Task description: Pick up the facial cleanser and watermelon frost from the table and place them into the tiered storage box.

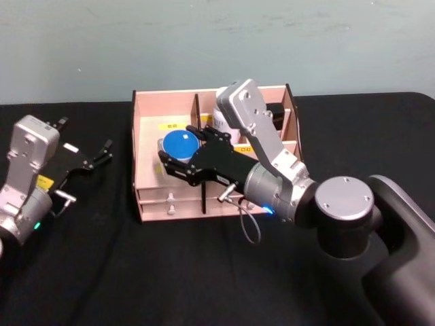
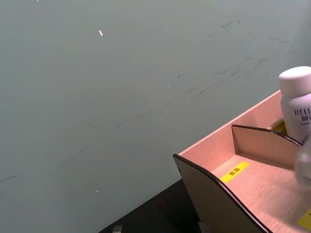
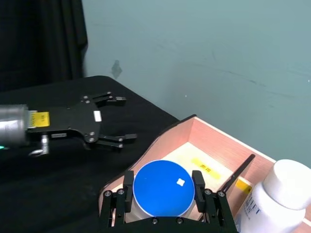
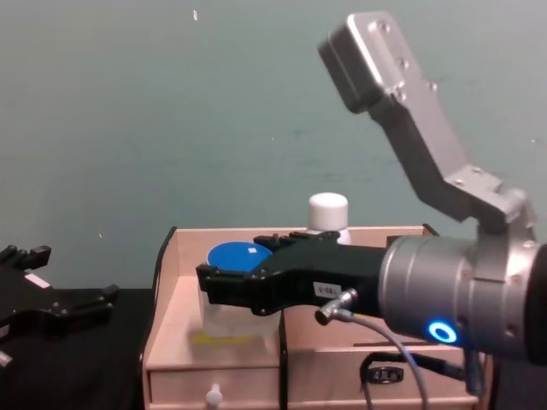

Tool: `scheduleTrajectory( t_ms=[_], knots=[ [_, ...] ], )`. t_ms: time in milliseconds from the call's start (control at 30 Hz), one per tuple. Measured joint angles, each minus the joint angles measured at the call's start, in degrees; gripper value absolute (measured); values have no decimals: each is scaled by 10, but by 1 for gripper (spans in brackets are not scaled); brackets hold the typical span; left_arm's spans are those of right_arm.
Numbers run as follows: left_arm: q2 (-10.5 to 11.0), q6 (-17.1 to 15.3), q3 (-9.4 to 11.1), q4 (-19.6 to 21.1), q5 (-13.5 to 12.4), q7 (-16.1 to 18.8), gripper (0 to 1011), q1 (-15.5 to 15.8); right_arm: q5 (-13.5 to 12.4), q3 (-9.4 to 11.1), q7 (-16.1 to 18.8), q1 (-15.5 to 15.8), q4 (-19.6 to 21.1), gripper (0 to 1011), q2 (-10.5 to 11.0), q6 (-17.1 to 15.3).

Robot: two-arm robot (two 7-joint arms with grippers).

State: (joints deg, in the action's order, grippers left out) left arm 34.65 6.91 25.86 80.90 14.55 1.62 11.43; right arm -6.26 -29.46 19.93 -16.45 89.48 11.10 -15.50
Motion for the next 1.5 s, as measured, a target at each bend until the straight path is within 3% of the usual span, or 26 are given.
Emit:
scheduleTrajectory(
  t_ms=[333, 933, 1233, 1500],
  knots=[
    [0, 0, 0, 0, 0, 0, 1010, 0, 6, 0, -4, -23, -57, 730, -21, 24],
    [0, 0, 0, 0, 0, 0, 1010, 0, 6, 1, -4, -31, -75, 732, -28, 28],
    [0, 0, 0, 0, 0, 0, 1010, 0, 6, 1, -4, -31, -74, 991, -28, 28],
    [0, 0, 0, 0, 0, 0, 1010, 0, 8, 3, -6, -27, -67, 1002, -26, 42]
  ],
)
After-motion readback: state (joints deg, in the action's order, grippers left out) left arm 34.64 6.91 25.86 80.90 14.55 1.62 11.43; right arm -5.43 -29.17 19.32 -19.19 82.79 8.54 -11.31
